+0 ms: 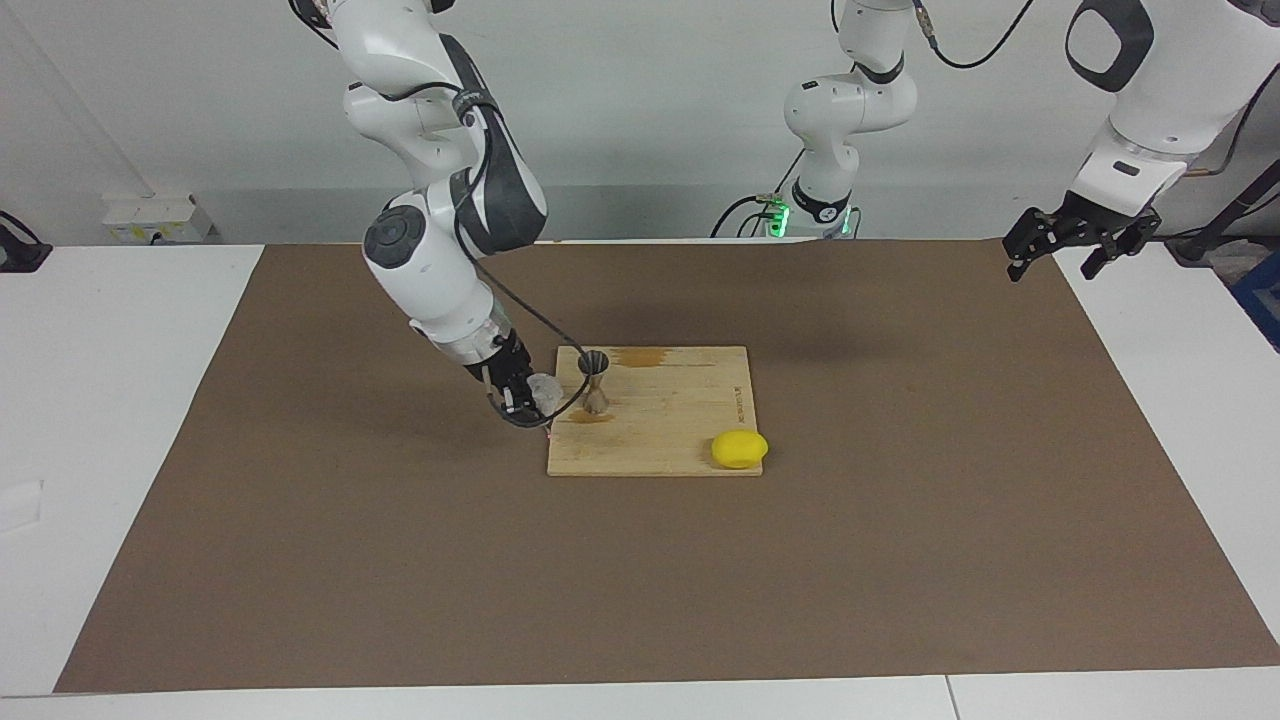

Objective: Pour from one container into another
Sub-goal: 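Grasp the clear glass cup with the right gripper and lift it, then tilt the glass cup over the metal cup with the right gripper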

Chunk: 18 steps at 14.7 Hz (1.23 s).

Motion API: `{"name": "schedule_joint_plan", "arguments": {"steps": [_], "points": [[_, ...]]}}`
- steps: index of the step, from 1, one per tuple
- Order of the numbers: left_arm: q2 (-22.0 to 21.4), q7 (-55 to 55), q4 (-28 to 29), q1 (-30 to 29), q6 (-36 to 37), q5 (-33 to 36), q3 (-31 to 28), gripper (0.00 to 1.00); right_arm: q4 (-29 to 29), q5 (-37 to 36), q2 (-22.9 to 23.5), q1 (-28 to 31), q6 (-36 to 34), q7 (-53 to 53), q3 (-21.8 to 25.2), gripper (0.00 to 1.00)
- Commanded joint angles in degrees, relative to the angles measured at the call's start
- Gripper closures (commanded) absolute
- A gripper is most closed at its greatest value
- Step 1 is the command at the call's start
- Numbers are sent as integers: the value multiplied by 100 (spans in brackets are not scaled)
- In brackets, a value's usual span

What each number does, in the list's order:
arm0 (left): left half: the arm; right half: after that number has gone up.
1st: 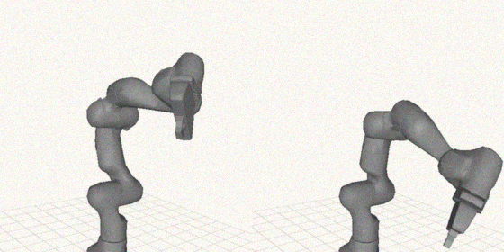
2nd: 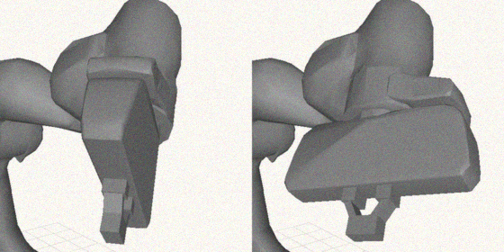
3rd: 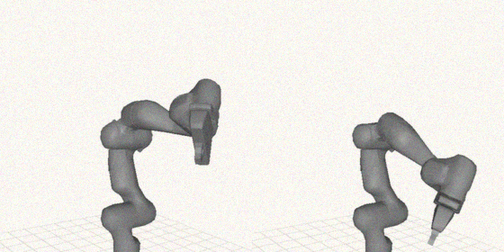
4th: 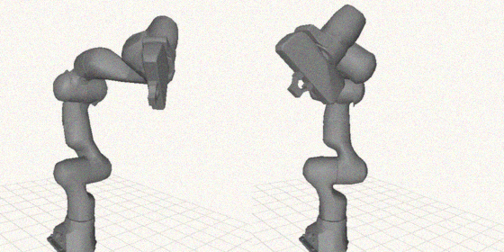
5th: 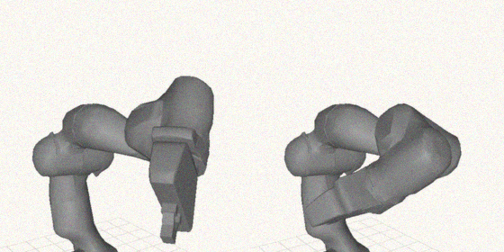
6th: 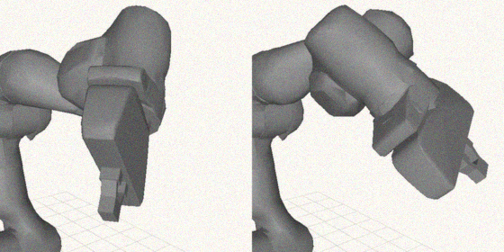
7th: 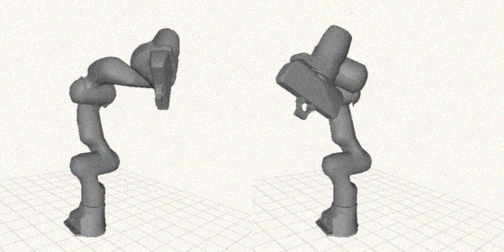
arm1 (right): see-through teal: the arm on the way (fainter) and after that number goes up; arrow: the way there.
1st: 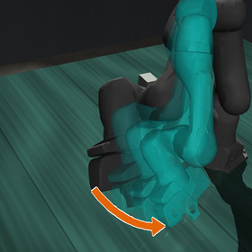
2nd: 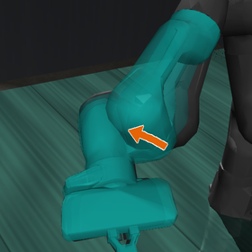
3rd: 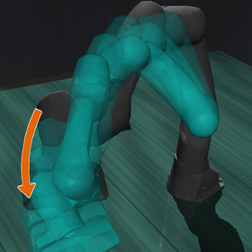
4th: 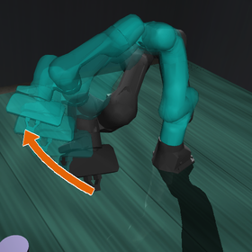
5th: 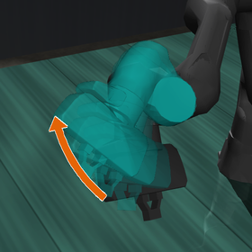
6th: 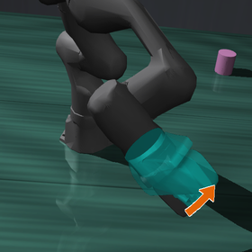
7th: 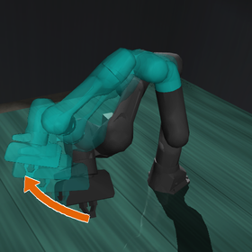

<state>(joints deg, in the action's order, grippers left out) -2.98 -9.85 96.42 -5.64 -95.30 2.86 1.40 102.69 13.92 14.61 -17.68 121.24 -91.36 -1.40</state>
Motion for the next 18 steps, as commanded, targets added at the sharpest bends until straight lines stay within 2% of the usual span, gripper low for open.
{"name": "schedule_joint_plan", "arguments": {"steps": [1,3,6,10,18], "points": [[322,105,-315,97,2,-58,0,0,-416,-521,112,-165,-381,-330,8,100],[464,219,-518,194,64,-67,-131,0,-425,-723,121,-305,-399,-400,8,100],[447,255,-562,922,152,-67,-929,0,-425,-1232,112,-385,-574,-401,-1,100],[430,431,-554,916,91,-67,-896,0,-382,-1523,103,-534,-610,-409,-1,100],[377,466,-545,863,468,-67,-835,0,-302,-2349,15,-868,-724,-409,-10,100]]}}
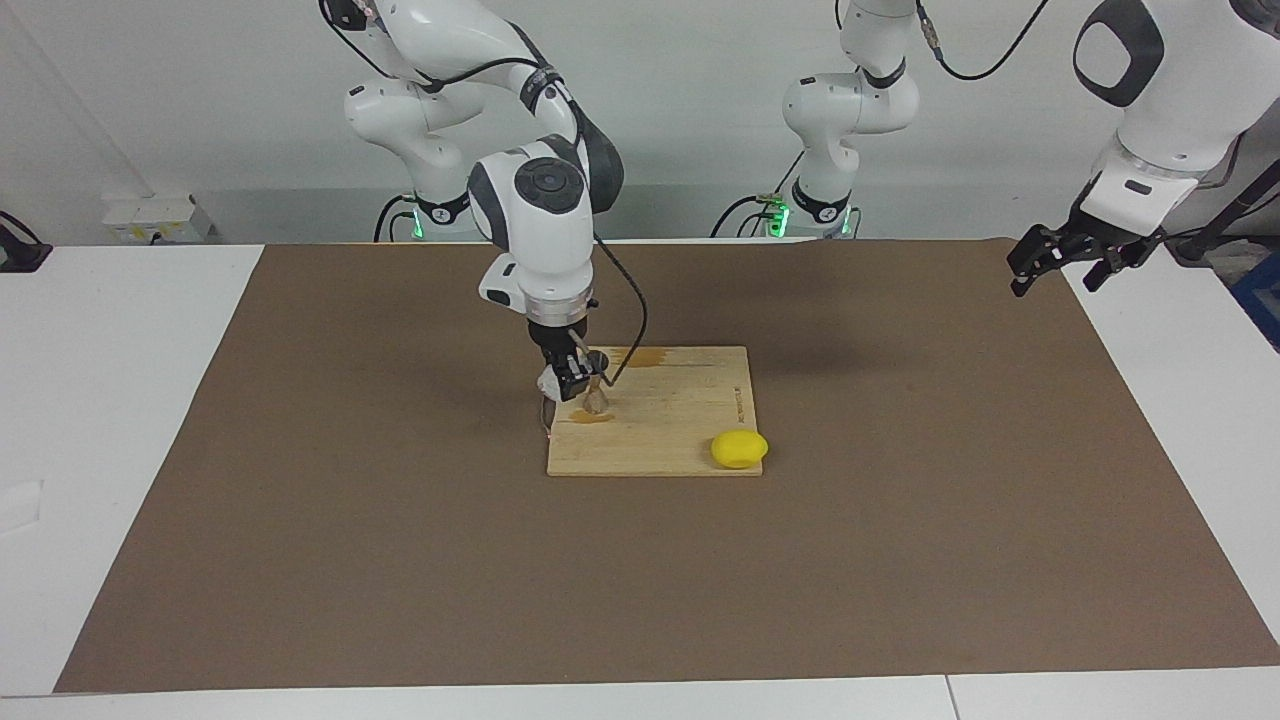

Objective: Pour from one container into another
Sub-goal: 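Tilt the glass cup over the metal cup with the right gripper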

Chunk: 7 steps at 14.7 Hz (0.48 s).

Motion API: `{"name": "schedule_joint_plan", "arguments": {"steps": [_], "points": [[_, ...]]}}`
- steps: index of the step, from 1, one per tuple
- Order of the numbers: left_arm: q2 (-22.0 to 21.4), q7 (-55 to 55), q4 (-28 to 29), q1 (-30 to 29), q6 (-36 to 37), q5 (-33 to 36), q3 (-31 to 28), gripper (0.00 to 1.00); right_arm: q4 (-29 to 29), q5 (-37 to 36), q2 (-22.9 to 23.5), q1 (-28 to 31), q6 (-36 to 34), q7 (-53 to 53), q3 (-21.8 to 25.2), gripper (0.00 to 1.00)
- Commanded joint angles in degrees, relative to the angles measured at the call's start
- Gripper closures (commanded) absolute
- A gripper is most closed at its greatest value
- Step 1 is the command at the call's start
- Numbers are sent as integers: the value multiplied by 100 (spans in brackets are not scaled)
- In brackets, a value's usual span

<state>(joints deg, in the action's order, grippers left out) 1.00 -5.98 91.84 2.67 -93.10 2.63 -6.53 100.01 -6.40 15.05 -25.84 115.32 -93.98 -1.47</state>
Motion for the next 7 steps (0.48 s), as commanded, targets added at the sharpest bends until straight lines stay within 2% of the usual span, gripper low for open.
{"name": "schedule_joint_plan", "arguments": {"steps": [1,7], "points": [[-29,79,-79,32,327,-43,-42,0,-26,-484,-46,-79,-185,-147,-2,100],[-108,88,-61,23,460,-52,-33,0,53,-942,-125,-316,-265,-200,6,100]]}}
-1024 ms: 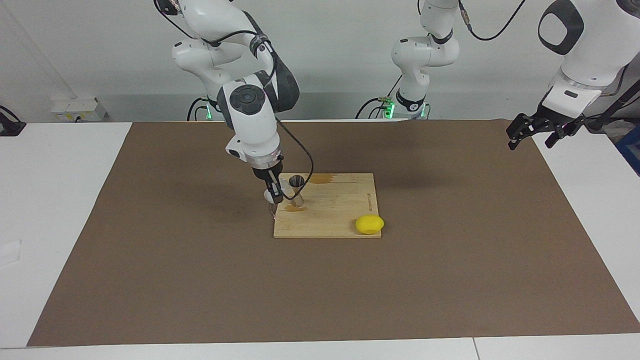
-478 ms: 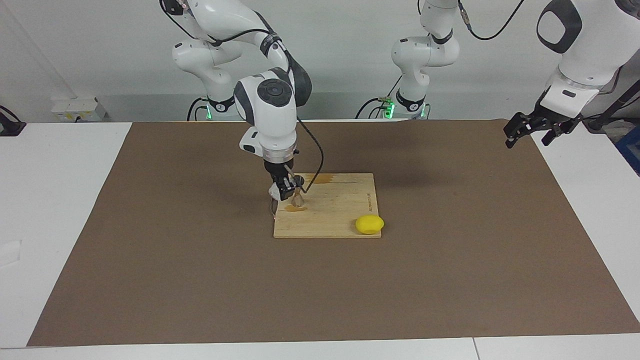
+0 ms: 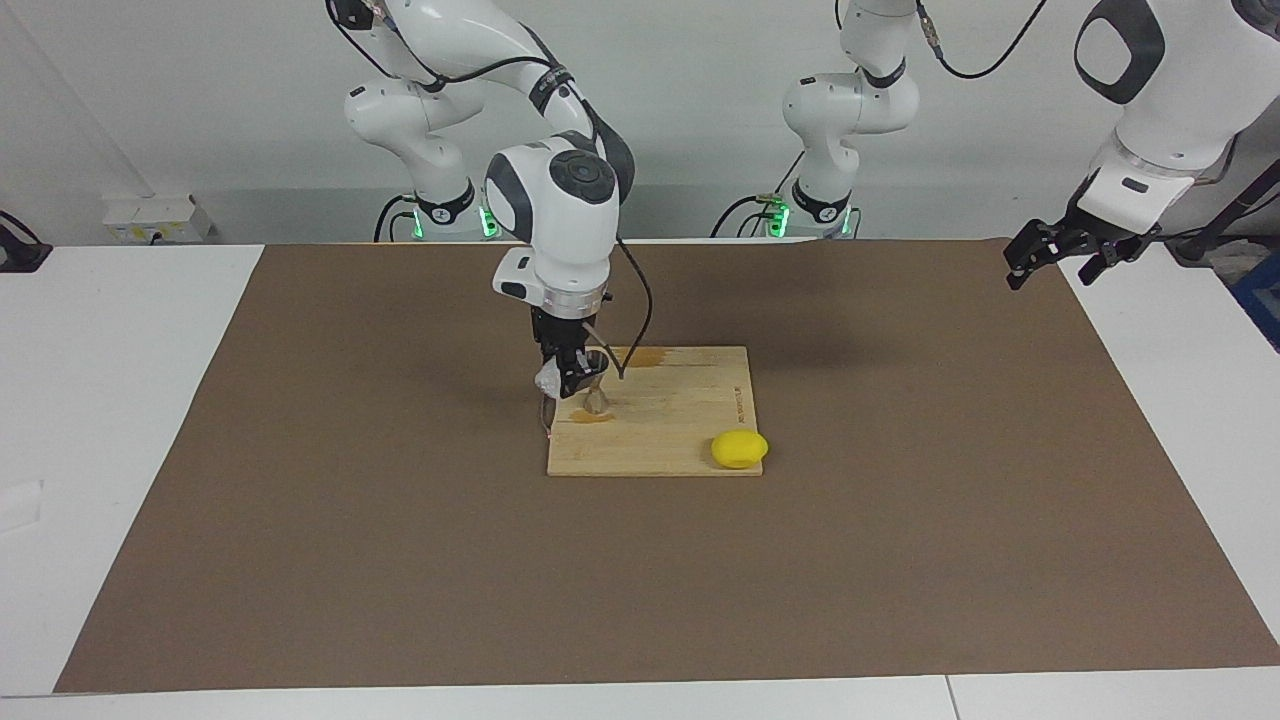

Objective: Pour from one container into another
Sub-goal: 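Tilt the glass cup over the metal cup with the right gripper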

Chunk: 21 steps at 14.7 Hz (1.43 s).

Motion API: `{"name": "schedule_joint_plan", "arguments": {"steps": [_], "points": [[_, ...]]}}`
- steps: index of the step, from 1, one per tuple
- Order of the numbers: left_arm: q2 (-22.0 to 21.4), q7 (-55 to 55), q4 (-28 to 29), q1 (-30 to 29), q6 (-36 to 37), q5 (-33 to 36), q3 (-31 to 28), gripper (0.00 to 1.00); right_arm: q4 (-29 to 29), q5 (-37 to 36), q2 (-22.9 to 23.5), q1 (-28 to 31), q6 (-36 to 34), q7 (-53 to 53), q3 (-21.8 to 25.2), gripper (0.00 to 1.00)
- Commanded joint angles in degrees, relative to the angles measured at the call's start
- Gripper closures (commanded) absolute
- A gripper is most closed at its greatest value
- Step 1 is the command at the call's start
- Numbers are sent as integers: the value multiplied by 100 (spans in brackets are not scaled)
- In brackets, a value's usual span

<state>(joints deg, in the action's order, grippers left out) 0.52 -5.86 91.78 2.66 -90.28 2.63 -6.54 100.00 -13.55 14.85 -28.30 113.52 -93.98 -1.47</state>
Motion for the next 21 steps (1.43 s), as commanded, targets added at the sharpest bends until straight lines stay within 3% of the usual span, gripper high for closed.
{"name": "schedule_joint_plan", "arguments": {"steps": [1,11,21], "points": [[-61,77,-55,24,230,-69,-32,0,63,-392,-123,-88,-102,-278,7,100],[-70,384,-37,85,187,-69,-40,0,239,-912,-220,-272,-119,-402,-11,100],[-88,402,-11,76,178,-69,-40,0,212,-816,-211,-246,-128,-367,-20,100]]}}
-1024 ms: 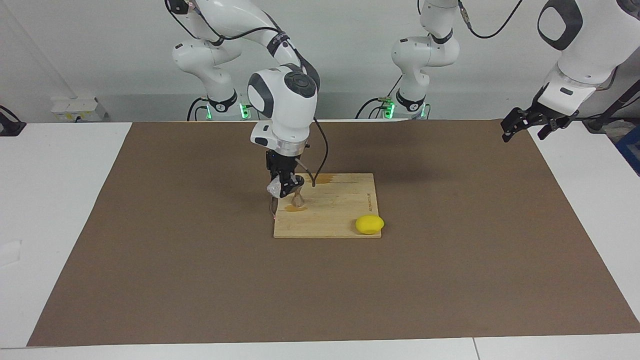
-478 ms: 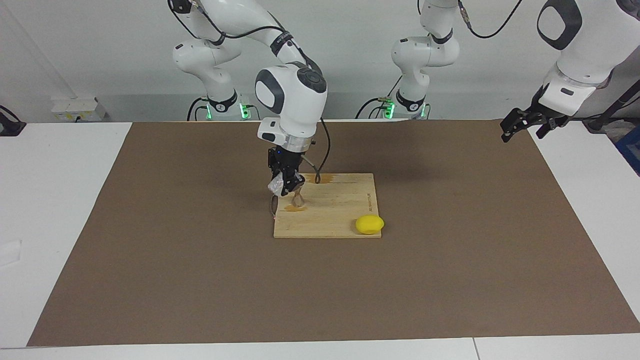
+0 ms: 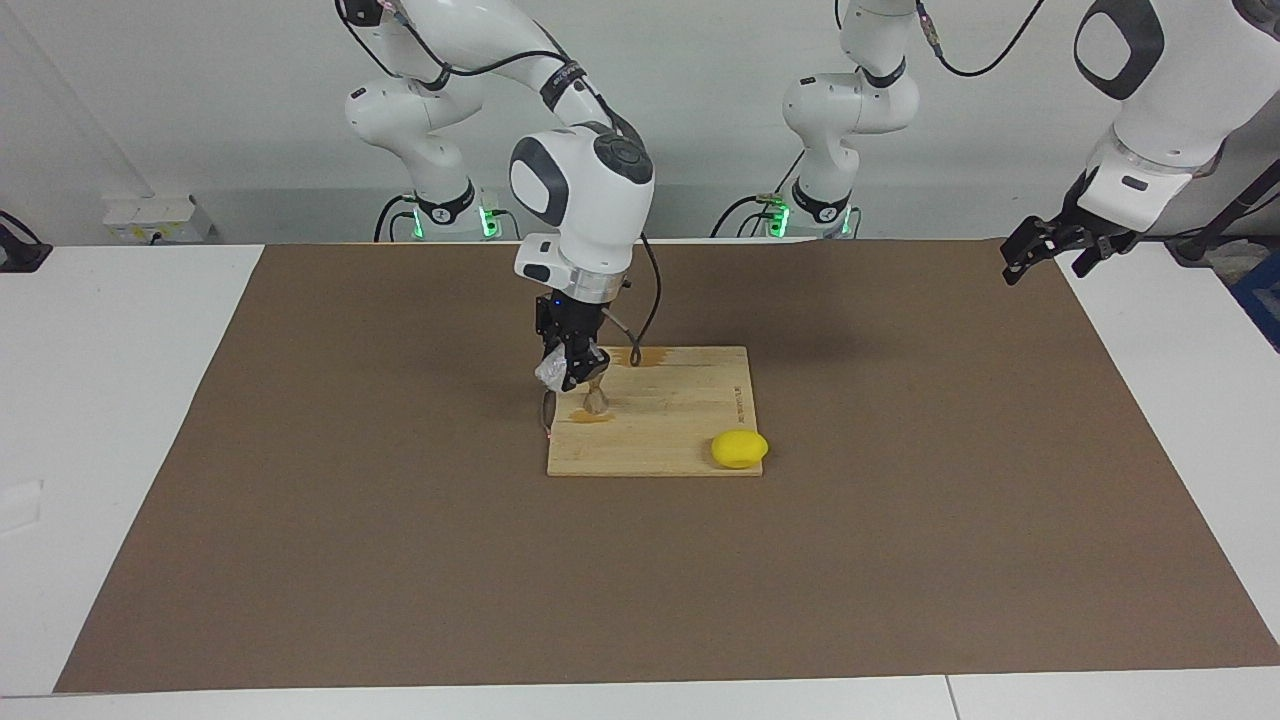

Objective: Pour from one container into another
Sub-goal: 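Tilt the glass cup over the metal cup with the right gripper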

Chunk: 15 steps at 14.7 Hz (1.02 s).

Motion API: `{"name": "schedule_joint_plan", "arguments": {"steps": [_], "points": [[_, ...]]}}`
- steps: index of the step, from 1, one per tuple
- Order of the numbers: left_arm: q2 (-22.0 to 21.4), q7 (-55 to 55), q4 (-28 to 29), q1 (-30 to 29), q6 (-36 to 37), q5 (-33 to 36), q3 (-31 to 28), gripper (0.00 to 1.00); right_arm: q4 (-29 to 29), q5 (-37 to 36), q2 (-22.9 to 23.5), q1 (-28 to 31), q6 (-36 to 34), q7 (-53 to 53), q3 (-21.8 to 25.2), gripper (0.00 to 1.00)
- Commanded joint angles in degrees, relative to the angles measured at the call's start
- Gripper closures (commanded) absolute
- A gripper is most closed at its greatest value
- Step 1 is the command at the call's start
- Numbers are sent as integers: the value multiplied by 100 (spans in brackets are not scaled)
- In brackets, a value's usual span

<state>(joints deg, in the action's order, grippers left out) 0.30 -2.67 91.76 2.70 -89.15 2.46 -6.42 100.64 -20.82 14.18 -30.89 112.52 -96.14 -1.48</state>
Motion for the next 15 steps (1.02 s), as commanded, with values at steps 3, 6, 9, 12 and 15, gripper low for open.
{"name": "schedule_joint_plan", "arguments": {"steps": [3,6,9,12,15], "points": [[-65,73,-9,81,65,-52,-53,0,157,25,-144,56,-46,-124,-19,100],[-65,82,-9,99,65,-52,-53,0,148,473,-127,144,-46,87,-11,100],[-65,91,-9,108,56,-52,-53,0,131,710,-109,197,-55,87,-11,100],[-65,161,-9,108,56,-52,-53,0,78,1079,-126,451,-55,96,-11,100],[-65,188,-9,108,56,-52,-53,0,78,1624,-144,768,-55,577,-11,100]]}}
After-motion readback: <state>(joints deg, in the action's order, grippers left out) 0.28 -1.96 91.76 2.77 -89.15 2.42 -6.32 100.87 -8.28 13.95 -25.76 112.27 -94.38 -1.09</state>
